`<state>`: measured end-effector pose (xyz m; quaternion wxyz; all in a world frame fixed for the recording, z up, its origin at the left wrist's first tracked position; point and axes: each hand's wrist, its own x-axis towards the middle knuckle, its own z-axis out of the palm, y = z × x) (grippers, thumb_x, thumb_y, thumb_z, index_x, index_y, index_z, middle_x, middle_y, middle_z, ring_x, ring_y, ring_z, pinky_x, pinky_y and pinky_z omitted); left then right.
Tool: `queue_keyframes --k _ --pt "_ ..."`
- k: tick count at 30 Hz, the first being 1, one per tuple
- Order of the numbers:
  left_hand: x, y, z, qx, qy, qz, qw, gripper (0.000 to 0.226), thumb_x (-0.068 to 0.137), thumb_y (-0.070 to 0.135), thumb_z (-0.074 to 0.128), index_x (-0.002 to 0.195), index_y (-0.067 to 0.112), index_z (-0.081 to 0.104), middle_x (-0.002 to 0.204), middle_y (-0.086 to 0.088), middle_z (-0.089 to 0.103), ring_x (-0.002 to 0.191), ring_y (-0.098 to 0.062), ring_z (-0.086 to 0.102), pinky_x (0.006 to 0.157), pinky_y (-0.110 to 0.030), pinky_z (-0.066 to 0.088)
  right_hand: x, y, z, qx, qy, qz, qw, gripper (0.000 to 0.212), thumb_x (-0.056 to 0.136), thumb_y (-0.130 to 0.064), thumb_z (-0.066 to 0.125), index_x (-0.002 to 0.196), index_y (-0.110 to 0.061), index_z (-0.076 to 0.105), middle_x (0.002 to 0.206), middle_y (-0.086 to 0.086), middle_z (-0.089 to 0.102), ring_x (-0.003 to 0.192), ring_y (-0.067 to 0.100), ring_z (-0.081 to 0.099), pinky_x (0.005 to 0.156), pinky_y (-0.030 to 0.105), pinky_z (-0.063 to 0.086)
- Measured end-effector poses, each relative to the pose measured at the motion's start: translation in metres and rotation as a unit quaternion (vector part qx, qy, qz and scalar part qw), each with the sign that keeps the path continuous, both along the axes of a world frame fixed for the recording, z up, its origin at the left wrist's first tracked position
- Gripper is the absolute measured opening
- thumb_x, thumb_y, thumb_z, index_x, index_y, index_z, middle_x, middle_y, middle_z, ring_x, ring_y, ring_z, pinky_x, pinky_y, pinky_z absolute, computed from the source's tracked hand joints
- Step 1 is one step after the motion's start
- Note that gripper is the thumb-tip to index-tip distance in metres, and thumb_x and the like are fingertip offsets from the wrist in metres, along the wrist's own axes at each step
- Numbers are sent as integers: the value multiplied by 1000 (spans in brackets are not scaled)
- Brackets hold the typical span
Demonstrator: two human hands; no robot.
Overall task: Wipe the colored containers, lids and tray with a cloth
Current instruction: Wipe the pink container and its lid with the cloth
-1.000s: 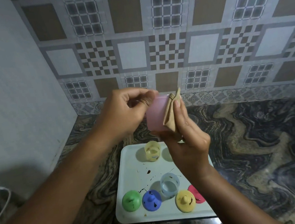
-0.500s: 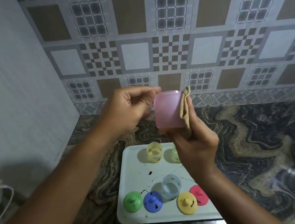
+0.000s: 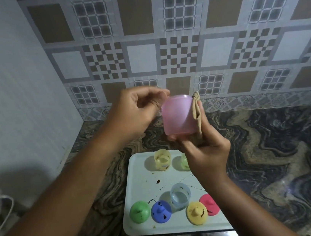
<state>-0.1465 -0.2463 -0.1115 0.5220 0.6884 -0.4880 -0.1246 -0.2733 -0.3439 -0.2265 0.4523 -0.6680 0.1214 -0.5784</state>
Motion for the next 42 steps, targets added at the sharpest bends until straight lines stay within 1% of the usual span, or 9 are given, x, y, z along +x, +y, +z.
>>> queue_keyframes --k 4,11,13,17,24,30,34,39,42 --pt "6 -2 -4 14 85 -11 996 26 74 38 68 95 23 74 97 3 76 98 -18 71 81 -35 61 0 3 4 62 -17 50 997 91 70 -10 83 145 11 37 95 -28 74 81 -9 70 74 21 62" --pt "-12 -1 2 -24 -132 18 991 3 87 24 73 90 24 75 85 16 70 82 -3 65 73 -18 53 2 -7 -2 -139 59 -50 987 77 78 -20 87 137 13 49 128 32 64 113 39 70 88 49 59" --pt "-12 0 2 -47 -83 8 995 14 90 21 70 103 20 76 94 14 73 88 -1 68 80 -16 55 -1 -2 4 -63 19 -22 998 81 79 -18 87 144 4 44 116 22 74 98 24 74 81 47 63" --pt "-1 1 0 -15 47 -18 999 24 83 38 66 104 30 76 101 2 76 101 -31 70 87 -53 58 -1 6 4 107 -41 67 991 95 71 23 75 149 -4 27 89 -19 77 76 -4 71 71 22 62" --pt "-8 0 6 -19 -117 19 993 4 87 22 74 87 25 75 76 15 72 78 -6 67 72 -19 55 -2 -7 4 -111 39 -29 993 79 79 -32 84 138 10 50 123 29 68 105 32 73 85 48 61" --pt "-5 1 3 -29 36 -6 999 29 87 35 65 112 24 73 108 8 75 103 -11 70 86 -39 60 -6 5 12 50 -29 34 998 88 71 14 82 146 6 38 94 -22 76 80 -8 69 74 19 61" --pt "-4 -1 3 -35 83 -10 996 22 75 35 67 92 23 75 93 1 75 99 -27 70 78 -39 62 -6 7 17 68 -33 61 995 87 70 3 84 145 9 40 92 -17 77 80 -5 71 75 20 61" --pt "-4 -1 8 -23 -70 33 997 2 88 22 71 88 24 73 82 11 71 80 -10 68 77 -29 58 -5 1 20 -144 47 -17 988 75 90 -35 75 143 6 43 134 26 63 122 32 66 98 44 57" --pt "-6 0 11 -23 -59 52 997 4 89 21 71 87 23 73 81 11 72 78 -9 69 76 -31 60 -8 -3 25 -227 51 -58 971 56 102 -32 57 139 7 45 144 34 49 135 38 54 109 33 49"
